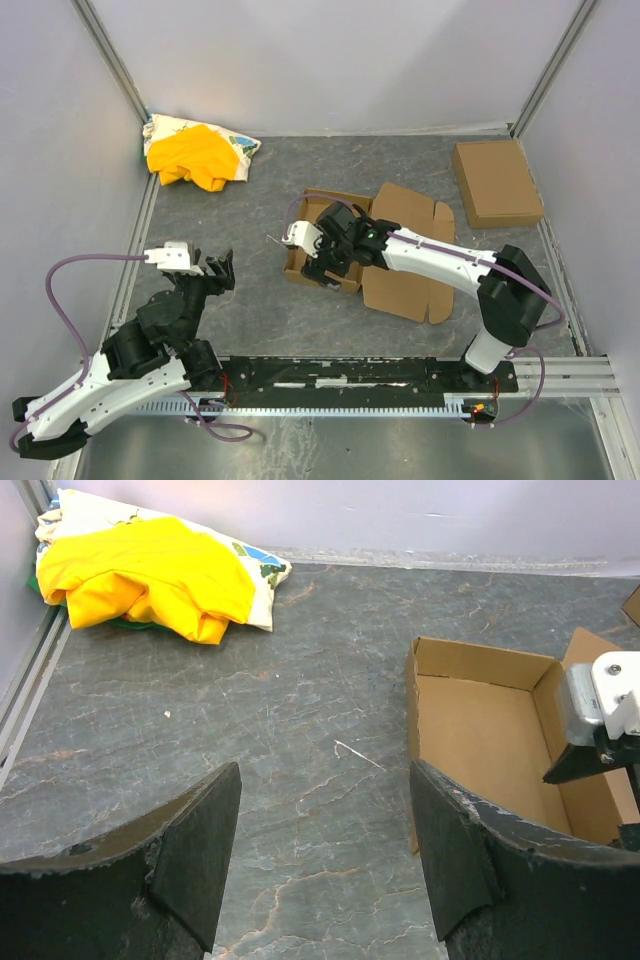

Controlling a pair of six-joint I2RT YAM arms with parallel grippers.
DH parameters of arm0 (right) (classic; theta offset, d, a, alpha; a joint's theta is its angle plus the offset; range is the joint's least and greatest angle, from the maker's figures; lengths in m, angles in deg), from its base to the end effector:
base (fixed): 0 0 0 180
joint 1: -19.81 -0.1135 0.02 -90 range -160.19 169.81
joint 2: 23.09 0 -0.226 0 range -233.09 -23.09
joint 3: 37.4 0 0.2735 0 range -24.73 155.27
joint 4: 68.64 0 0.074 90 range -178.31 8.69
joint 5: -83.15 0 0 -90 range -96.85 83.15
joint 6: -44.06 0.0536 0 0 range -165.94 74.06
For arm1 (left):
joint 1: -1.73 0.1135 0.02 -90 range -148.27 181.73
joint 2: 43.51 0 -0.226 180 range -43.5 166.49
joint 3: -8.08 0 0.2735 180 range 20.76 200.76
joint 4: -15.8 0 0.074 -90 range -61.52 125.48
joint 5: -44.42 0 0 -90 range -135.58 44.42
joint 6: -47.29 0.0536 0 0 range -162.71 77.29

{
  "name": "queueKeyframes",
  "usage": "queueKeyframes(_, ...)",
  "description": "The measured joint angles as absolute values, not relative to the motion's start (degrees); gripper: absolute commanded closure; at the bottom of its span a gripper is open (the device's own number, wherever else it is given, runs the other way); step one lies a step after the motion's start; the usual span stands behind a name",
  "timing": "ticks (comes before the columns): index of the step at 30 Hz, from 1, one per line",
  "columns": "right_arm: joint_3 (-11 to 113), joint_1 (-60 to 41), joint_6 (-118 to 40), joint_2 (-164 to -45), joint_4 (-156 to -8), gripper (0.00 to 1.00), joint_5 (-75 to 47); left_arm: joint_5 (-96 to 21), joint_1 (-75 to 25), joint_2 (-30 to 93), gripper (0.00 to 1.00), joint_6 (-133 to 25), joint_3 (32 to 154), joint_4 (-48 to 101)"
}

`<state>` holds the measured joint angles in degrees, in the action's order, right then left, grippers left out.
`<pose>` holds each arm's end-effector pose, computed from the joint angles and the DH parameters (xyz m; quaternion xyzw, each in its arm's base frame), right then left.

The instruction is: Fold the paper box

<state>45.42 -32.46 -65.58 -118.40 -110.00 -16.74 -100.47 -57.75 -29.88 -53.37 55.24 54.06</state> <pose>0.2269 0.3083 0.1770 -0.5777 0.7510 0.1655 0.2736 0.1052 -0.0922 0.3092 -0.0145 0.7235 -0.0679 0.6868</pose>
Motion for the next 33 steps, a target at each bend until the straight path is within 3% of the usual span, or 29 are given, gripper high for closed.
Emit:
queueKeyframes(9, 52.05, -32.46, -63.30, -128.35, -105.87, 0.31, -21.72, -100.45, -57.75, -29.88, 0.25, -53.37, 55.15, 54.06)
queueKeyframes(11, 53.60, -32.46, -62.89, -130.55, -105.91, 0.41, -22.99, -100.45, -57.75, -29.88, 0.25, -53.37, 55.13, 54.08)
queueKeyframes(14, 55.39, -32.49, -62.62, -132.94, -106.02, 0.67, -24.70, -100.45, -57.71, -29.88, 0.25, -53.37, 55.13, 54.06)
queueKeyframes(16, 56.18, -32.49, -62.60, -133.94, -106.28, 0.77, -25.90, -100.45, -57.64, -29.90, 0.25, -53.37, 55.11, 54.06)
queueKeyframes(23, 56.83, -33.03, -68.44, -134.71, -109.65, 0.84, -32.32, -100.45, -57.47, -29.88, 0.25, -53.37, 55.06, 54.06)
queueKeyframes(24, 56.79, -33.34, -70.38, -134.60, -110.52, 0.95, -33.50, -100.45, -57.42, -29.88, 0.25, -53.37, 55.06, 54.06)
queueKeyframes(25, 56.62, -33.69, -72.33, -134.38, -111.46, 0.98, -34.79, -100.45, -57.40, -29.88, 0.25, -53.37, 55.06, 54.06)
queueKeyframes(31, 47.20, -36.18, -89.68, -126.31, -118.74, 0.98, -42.71, -100.45, -57.12, -29.88, 0.25, -53.37, 55.06, 54.06)
queueKeyframes(33, 43.20, -36.86, -93.97, -122.07, -121.08, 0.94, -44.06, -100.45, -57.09, -29.88, 0.25, -53.37, 55.06, 54.06)
